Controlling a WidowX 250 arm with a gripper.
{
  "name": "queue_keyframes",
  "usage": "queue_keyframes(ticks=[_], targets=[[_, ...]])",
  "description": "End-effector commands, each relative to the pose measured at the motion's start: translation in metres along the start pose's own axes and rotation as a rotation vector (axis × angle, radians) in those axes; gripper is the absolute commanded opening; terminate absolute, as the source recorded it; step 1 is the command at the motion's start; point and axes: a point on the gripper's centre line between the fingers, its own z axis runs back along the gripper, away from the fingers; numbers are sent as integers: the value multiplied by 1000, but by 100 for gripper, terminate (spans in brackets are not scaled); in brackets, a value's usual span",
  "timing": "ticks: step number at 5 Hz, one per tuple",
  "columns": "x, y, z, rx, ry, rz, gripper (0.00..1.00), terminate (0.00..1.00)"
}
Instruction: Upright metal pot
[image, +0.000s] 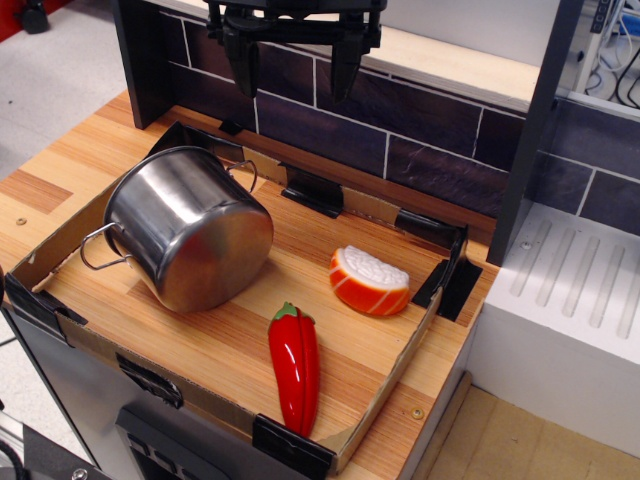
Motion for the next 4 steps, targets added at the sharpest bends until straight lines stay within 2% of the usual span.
queue_keyframes(ticks=[1, 2, 3, 4], targets=[[0, 0, 0, 0, 0, 0, 100, 0], [3, 10, 10, -59, -54, -64, 100, 0], [12, 19, 18, -88, -59, -69, 100, 0], [29, 31, 18, -86, 23, -70, 100, 0]])
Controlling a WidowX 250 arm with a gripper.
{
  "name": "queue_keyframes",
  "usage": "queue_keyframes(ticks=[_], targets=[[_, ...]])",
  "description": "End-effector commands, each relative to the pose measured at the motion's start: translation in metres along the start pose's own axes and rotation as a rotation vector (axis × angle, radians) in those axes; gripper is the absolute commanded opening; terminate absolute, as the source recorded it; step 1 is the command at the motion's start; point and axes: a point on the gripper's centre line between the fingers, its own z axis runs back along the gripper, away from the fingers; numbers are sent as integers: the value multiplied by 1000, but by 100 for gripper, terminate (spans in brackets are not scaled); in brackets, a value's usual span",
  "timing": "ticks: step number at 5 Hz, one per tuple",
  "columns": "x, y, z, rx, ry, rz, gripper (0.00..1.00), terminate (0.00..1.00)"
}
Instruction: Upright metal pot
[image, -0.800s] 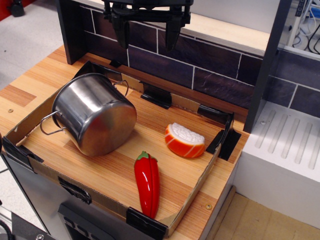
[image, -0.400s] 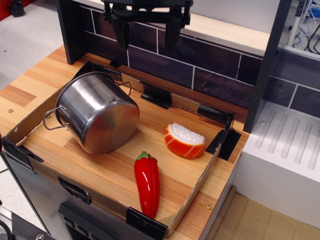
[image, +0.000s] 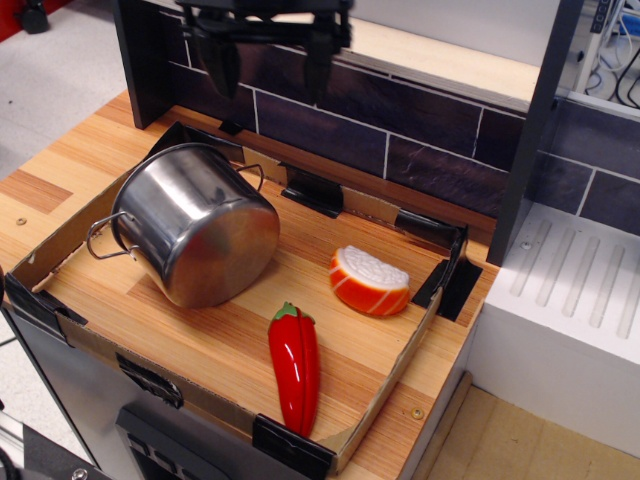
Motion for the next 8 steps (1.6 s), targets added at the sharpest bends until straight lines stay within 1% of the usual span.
queue_keyframes(ticks=[1, 2, 3, 4, 5, 6, 8], targets=[[30, 25, 2, -11, 128, -6, 100, 0], [22, 37, -11, -42, 227, -17, 100, 0], [7, 46, -15, -83, 268, -75, 100, 0], [-6, 47, -23, -118, 299, -119, 100, 0], [-10, 43, -39, -126, 327, -109, 100, 0], [-8, 37, -56, -126, 358, -85, 100, 0], [-5, 31, -75, -145, 406, -39, 100, 0]])
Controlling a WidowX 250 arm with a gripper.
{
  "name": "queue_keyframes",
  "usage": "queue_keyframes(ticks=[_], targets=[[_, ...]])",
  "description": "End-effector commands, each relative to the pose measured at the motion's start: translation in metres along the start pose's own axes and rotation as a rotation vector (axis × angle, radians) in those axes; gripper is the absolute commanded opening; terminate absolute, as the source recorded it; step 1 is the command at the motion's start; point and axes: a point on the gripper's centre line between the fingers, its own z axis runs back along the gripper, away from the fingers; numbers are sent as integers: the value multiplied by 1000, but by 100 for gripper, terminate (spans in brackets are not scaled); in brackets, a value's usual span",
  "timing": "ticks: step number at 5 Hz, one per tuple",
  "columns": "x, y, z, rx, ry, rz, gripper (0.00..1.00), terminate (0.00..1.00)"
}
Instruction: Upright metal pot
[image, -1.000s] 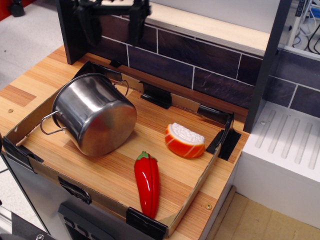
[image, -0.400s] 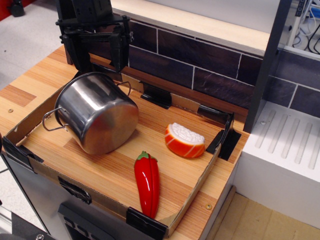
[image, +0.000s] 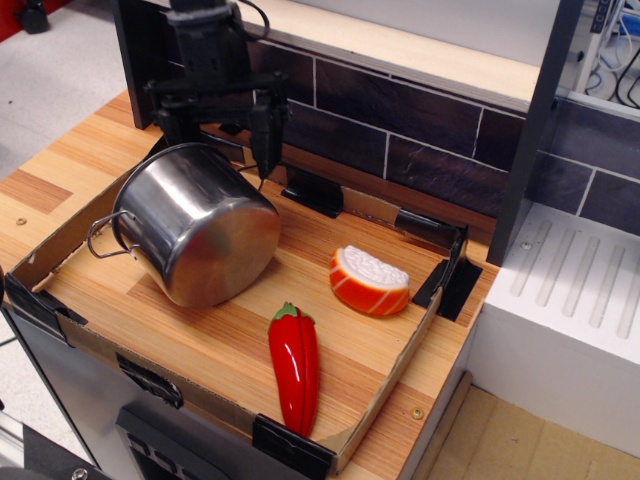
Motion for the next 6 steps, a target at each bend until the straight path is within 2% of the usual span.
queue_keyframes(ticks=[1, 2, 4, 5, 6], targets=[[8, -5, 4, -26, 12, 15, 0, 0], [3, -4, 7, -7, -38, -13, 0, 0], [-6, 3, 12, 53, -85, -12, 0, 0], [-9, 6, 22, 104, -145, -37, 0, 0], [-8, 9, 40, 243, -333, -119, 0, 0]])
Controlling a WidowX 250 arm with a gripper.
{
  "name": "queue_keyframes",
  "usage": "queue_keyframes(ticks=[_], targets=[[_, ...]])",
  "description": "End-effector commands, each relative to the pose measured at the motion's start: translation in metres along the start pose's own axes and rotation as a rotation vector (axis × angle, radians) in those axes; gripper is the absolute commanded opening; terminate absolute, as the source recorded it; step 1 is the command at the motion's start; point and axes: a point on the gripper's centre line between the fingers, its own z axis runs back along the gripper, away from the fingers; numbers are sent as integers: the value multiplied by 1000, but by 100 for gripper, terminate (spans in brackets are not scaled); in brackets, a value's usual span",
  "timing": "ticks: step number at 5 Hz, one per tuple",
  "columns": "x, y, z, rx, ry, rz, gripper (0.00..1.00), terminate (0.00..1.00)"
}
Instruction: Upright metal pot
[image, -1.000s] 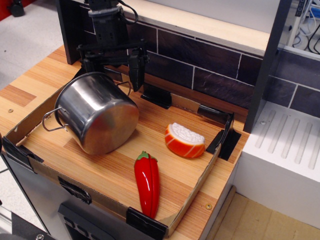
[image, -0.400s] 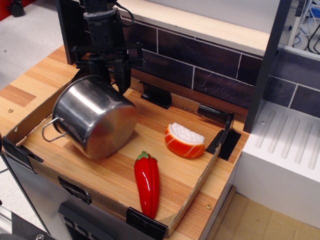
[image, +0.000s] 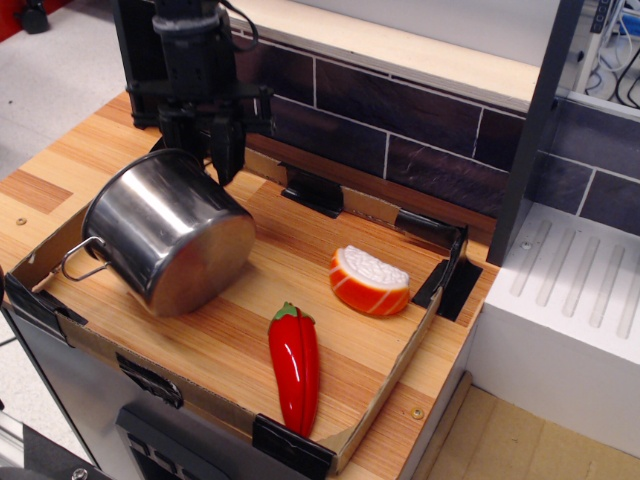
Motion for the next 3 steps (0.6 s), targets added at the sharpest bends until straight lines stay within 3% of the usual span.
queue_keyframes(ticks=[1, 2, 3], targets=[[12, 9, 52, 237, -490, -123, 0, 0], [13, 4, 55, 296, -655, -166, 0, 0], [8, -6, 45, 349, -717, -260, 0, 0]])
